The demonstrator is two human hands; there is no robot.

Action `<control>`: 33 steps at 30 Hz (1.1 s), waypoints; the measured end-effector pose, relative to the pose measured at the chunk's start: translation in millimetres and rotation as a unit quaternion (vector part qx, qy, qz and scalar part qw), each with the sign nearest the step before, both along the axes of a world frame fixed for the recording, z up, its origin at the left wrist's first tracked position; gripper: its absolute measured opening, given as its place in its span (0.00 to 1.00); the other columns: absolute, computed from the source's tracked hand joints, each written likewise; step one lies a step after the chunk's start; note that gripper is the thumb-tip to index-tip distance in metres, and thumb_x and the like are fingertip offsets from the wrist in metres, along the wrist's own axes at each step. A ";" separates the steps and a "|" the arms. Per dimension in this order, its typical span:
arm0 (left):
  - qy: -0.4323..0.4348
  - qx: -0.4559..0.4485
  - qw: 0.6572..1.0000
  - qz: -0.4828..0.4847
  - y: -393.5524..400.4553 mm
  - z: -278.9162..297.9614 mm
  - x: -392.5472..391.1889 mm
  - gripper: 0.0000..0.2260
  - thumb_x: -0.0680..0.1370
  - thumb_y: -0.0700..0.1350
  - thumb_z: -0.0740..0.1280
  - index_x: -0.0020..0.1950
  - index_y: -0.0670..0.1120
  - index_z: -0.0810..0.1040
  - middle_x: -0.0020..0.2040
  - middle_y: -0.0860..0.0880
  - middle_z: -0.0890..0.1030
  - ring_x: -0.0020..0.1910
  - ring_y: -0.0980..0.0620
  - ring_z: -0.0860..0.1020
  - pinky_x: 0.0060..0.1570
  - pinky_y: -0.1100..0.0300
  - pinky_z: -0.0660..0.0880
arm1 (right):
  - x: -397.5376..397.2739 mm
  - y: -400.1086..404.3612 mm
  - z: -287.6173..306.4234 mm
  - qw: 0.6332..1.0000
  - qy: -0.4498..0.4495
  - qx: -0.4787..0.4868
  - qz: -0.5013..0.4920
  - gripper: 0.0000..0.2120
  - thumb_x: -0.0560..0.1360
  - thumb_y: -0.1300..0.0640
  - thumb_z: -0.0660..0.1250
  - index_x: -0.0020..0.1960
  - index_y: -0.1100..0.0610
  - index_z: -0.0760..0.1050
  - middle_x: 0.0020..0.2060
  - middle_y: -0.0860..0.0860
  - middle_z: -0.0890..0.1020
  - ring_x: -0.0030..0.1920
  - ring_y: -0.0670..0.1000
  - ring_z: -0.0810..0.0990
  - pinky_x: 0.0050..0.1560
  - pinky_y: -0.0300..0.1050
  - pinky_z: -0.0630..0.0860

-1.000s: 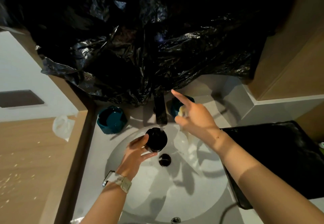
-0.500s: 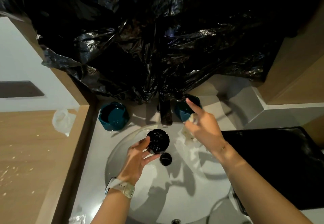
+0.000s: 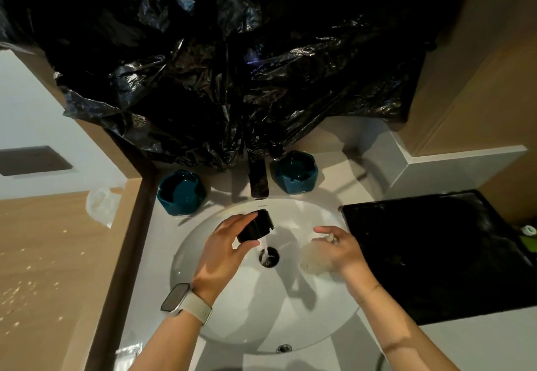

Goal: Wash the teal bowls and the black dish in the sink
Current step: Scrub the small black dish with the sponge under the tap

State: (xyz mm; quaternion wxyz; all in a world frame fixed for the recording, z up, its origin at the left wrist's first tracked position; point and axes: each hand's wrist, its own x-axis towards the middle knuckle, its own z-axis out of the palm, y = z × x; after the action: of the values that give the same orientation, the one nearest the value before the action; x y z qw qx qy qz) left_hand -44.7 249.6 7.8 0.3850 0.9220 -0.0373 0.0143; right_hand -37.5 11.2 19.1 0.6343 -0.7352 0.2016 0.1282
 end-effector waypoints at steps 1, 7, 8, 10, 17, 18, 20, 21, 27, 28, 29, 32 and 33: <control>-0.010 -0.005 1.000 -0.004 -3.1 1.1 0.1 0.23 0.76 0.50 0.72 0.71 0.55 0.73 0.62 0.61 0.73 0.60 0.59 0.72 0.62 0.66 0.67 | -1.1 -3.6 0.5 1.000 0.004 0.012 -0.007 0.10 0.73 0.68 0.69 0.54 0.61 0.79 0.36 0.57 0.79 0.35 0.51 0.78 0.35 0.35 0.75; 0.076 -0.256 0.962 0.060 -53.1 14.6 11.2 0.14 0.80 0.48 0.67 0.65 0.54 0.75 0.59 0.56 0.80 0.60 0.56 0.78 0.56 0.53 0.80 | 3.9 -30.4 13.2 0.999 -0.010 0.025 -0.035 0.07 0.74 0.63 0.69 0.50 0.56 0.79 0.44 0.56 0.80 0.41 0.53 0.78 0.33 0.36 0.74; 0.103 -0.299 0.947 0.057 -67.0 16.8 19.2 0.10 0.81 0.46 0.66 0.61 0.56 0.76 0.57 0.54 0.81 0.60 0.54 0.79 0.52 0.52 0.82 | 5.5 -36.6 15.3 0.998 -0.015 0.034 -0.046 0.07 0.74 0.63 0.69 0.51 0.57 0.79 0.43 0.56 0.80 0.42 0.54 0.78 0.34 0.37 0.74; 0.129 -0.314 0.938 0.066 -93.0 19.7 40.9 0.06 0.83 0.47 0.61 0.55 0.54 0.78 0.54 0.49 0.81 0.57 0.49 0.80 0.47 0.51 0.83 | 9.2 -49.2 17.7 0.996 -0.028 0.043 -0.078 0.05 0.74 0.64 0.69 0.50 0.58 0.79 0.42 0.56 0.79 0.41 0.53 0.78 0.38 0.43 0.76; -0.039 0.105 0.994 -0.012 -172.1 21.0 138.5 0.26 0.82 0.46 0.45 0.49 0.37 0.81 0.43 0.38 0.83 0.43 0.39 0.82 0.40 0.53 0.75 | 25.0 -81.0 25.4 0.997 0.007 0.047 -0.069 0.05 0.74 0.63 0.69 0.48 0.55 0.79 0.39 0.51 0.82 0.38 0.48 0.81 0.34 0.39 0.76; -0.024 0.174 0.984 -0.019 -181.7 17.9 152.8 0.30 0.82 0.48 0.39 0.54 0.39 0.81 0.49 0.40 0.83 0.50 0.41 0.81 0.46 0.54 0.73 | 26.7 -83.0 25.1 0.996 0.013 0.052 -0.068 0.05 0.75 0.63 0.68 0.49 0.55 0.80 0.39 0.51 0.82 0.38 0.46 0.81 0.34 0.38 0.76; 0.026 0.253 0.967 -0.023 -197.0 12.0 174.2 0.28 0.83 0.47 0.40 0.58 0.41 0.79 0.55 0.41 0.82 0.55 0.42 0.80 0.50 0.55 0.73 | 30.0 -84.7 22.7 0.996 0.022 0.056 -0.069 0.06 0.75 0.63 0.68 0.49 0.55 0.80 0.41 0.52 0.82 0.40 0.47 0.80 0.36 0.38 0.77; 0.048 0.260 0.964 -0.021 -203.7 9.2 182.6 0.22 0.84 0.44 0.46 0.57 0.39 0.79 0.55 0.40 0.83 0.55 0.41 0.80 0.48 0.55 0.73 | 31.5 -85.0 20.9 0.996 0.026 0.056 -0.069 0.06 0.74 0.64 0.69 0.48 0.55 0.80 0.42 0.53 0.82 0.40 0.48 0.80 0.38 0.38 0.78; 0.140 0.276 0.951 0.010 -230.1 -0.1 211.9 0.14 0.84 0.39 0.55 0.62 0.37 0.76 0.61 0.38 0.79 0.60 0.40 0.79 0.56 0.53 0.75 | 33.8 -86.4 19.9 0.992 0.042 0.093 -0.068 0.05 0.74 0.64 0.69 0.50 0.57 0.80 0.44 0.58 0.81 0.41 0.52 0.81 0.30 0.37 0.77; 0.146 0.264 0.953 0.021 -231.2 -1.6 214.4 0.14 0.83 0.39 0.56 0.64 0.37 0.76 0.62 0.38 0.78 0.60 0.40 0.79 0.57 0.52 0.75 | 32.9 -87.0 20.3 0.991 0.042 0.109 -0.071 0.05 0.75 0.64 0.69 0.50 0.57 0.80 0.44 0.60 0.81 0.42 0.53 0.82 0.32 0.38 0.78; 0.153 0.243 0.957 0.028 -231.2 -4.4 217.7 0.13 0.83 0.38 0.57 0.64 0.37 0.75 0.63 0.38 0.78 0.60 0.40 0.79 0.58 0.52 0.75 | 32.1 -87.6 20.4 0.989 0.042 0.122 -0.075 0.05 0.75 0.64 0.69 0.50 0.57 0.80 0.45 0.61 0.82 0.42 0.55 0.82 0.34 0.41 0.79; 0.140 0.193 0.971 0.034 -227.3 -8.0 222.5 0.13 0.82 0.38 0.57 0.63 0.37 0.74 0.61 0.37 0.78 0.58 0.38 0.79 0.56 0.50 0.75 | 30.5 -89.4 18.5 0.985 0.047 0.140 -0.084 0.06 0.75 0.63 0.68 0.50 0.57 0.80 0.48 0.63 0.82 0.45 0.57 0.83 0.39 0.47 0.82; 0.137 0.187 0.972 0.034 -226.5 -7.7 221.8 0.12 0.82 0.39 0.57 0.62 0.38 0.75 0.60 0.38 0.79 0.57 0.38 0.79 0.55 0.50 0.75 | 30.1 -89.7 17.7 0.985 0.050 0.141 -0.088 0.06 0.75 0.63 0.68 0.50 0.56 0.81 0.49 0.63 0.82 0.46 0.57 0.83 0.40 0.47 0.82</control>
State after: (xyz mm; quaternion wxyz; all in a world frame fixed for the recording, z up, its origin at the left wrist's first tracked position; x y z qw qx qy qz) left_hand 177.1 23.0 0.1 0.2069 0.9715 0.0449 -0.1065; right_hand -7.3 -78.5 36.8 0.7293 -0.6107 0.2772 0.1354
